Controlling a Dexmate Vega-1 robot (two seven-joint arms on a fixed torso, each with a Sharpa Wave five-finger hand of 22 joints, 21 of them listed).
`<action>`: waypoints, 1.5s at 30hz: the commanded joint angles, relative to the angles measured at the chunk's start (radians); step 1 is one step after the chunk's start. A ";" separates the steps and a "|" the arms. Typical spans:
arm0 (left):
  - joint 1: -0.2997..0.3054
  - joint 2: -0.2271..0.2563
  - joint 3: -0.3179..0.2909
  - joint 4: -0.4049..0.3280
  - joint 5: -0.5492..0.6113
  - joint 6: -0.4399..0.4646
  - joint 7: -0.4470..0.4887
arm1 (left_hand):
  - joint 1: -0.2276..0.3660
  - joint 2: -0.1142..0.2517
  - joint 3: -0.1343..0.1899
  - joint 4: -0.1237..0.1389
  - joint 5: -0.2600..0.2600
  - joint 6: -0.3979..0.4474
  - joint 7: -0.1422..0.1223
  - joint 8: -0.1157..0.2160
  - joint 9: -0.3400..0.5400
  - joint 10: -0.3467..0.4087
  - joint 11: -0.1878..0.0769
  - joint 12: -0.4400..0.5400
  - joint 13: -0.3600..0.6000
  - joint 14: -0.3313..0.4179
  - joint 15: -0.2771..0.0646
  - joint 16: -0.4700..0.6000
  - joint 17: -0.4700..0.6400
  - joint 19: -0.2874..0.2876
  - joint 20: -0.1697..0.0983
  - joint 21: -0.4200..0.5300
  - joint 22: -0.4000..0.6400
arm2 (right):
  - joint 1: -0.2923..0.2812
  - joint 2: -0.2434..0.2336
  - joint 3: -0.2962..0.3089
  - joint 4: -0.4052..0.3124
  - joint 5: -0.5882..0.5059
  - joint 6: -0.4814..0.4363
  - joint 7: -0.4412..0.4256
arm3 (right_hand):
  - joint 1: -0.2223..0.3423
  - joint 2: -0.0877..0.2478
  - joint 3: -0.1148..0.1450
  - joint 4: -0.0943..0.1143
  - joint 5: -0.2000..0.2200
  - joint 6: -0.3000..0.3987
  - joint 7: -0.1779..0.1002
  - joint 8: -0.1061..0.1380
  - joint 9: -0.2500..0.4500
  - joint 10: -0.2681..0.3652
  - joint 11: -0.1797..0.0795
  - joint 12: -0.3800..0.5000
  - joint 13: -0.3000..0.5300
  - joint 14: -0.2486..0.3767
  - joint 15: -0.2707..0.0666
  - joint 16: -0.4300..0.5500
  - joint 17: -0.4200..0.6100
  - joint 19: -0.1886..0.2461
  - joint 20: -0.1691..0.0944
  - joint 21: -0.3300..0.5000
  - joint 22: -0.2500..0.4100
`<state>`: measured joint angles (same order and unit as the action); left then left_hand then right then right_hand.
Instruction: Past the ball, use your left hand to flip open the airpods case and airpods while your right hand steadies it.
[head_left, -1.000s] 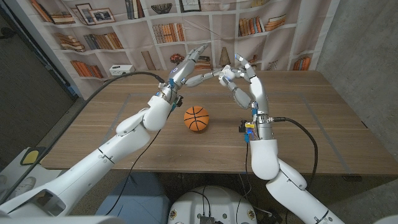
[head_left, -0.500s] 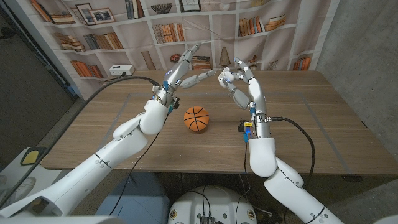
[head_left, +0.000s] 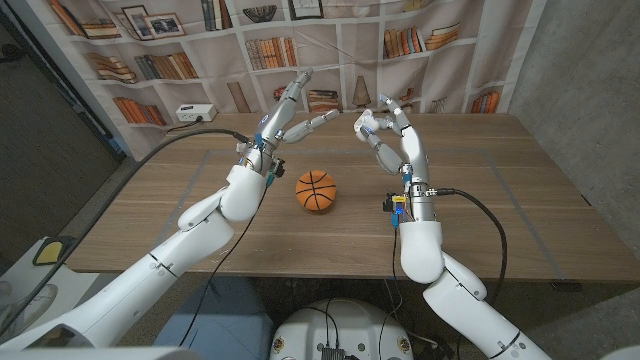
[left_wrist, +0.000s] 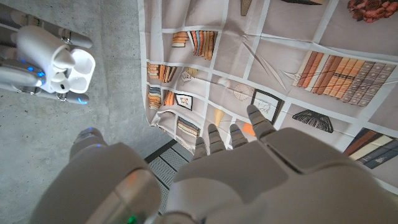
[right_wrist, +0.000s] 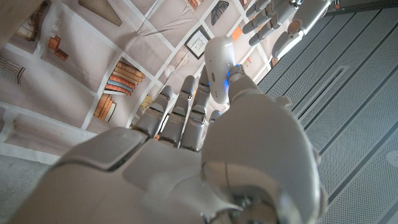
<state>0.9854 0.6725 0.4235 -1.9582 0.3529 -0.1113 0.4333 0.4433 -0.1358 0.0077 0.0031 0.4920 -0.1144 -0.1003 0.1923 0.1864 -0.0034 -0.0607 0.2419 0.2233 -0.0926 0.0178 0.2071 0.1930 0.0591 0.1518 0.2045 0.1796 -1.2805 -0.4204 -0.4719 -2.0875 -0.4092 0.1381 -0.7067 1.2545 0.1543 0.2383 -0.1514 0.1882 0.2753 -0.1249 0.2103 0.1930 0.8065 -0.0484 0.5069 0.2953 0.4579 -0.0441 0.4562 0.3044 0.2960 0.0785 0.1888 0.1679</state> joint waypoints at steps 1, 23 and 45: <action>0.059 -0.008 -0.051 0.021 -0.067 -0.076 0.053 | -0.001 0.007 -0.011 0.004 0.006 0.002 -0.004 0.004 0.001 0.005 -0.002 0.005 0.002 0.007 0.000 0.004 0.002 0.008 0.003 0.002 0.001 | -0.005 0.013 0.005 -0.014 -0.004 -0.040 -0.029 | 0.006 -0.001 -0.005 -0.003 0.004 0.010 -0.001 -0.001 0.003 0.156 -0.153 0.003 0.002 0.009 -0.190 0.003 0.005 -0.001 0.002 -0.002 -0.001; 0.178 -0.031 -0.154 0.001 -0.098 -0.231 0.106 | -0.020 0.002 -0.037 0.016 0.006 0.011 -0.005 0.006 0.001 0.007 0.002 0.005 0.001 0.017 -0.008 0.004 0.002 0.013 -0.003 0.002 0.002 | -0.069 0.021 0.006 -0.062 -0.021 -0.071 -0.095 | 0.010 -0.001 -0.006 -0.003 0.005 0.014 0.001 0.000 0.004 0.157 -0.153 0.005 0.004 0.016 -0.190 0.008 0.011 0.001 0.003 -0.002 -0.001; 0.244 -0.077 -0.201 -0.019 -0.125 -0.237 0.088 | -0.034 -0.002 -0.059 0.024 0.004 0.012 -0.008 0.005 0.000 0.007 0.004 0.004 0.001 0.022 -0.016 0.002 0.002 0.015 -0.006 0.001 0.002 | -0.097 0.013 0.066 -0.071 0.053 -0.013 -0.089 | 0.012 -0.001 -0.008 -0.002 0.006 0.014 0.004 -0.001 0.004 0.156 -0.152 0.005 0.003 0.024 -0.190 0.013 0.017 0.001 0.002 -0.002 -0.001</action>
<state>1.2097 0.6160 0.2377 -1.9751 0.2329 -0.3428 0.5305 0.4170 -0.1358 -0.0418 0.0249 0.4956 -0.1090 -0.1056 0.1924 0.1865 0.0000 -0.0571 0.2419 0.2234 -0.0709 0.0036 0.2069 0.1929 0.0644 0.1464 0.2045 0.1793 -1.3654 -0.4068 -0.4310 -2.1570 -0.3892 0.0965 -0.8009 1.2542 0.1539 0.2315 -0.1557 0.1886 0.2806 -0.1195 0.2103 0.1930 0.8066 -0.0483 0.5064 0.2952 0.4762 -0.0481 0.4631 0.3183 0.2959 0.0786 0.1888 0.1679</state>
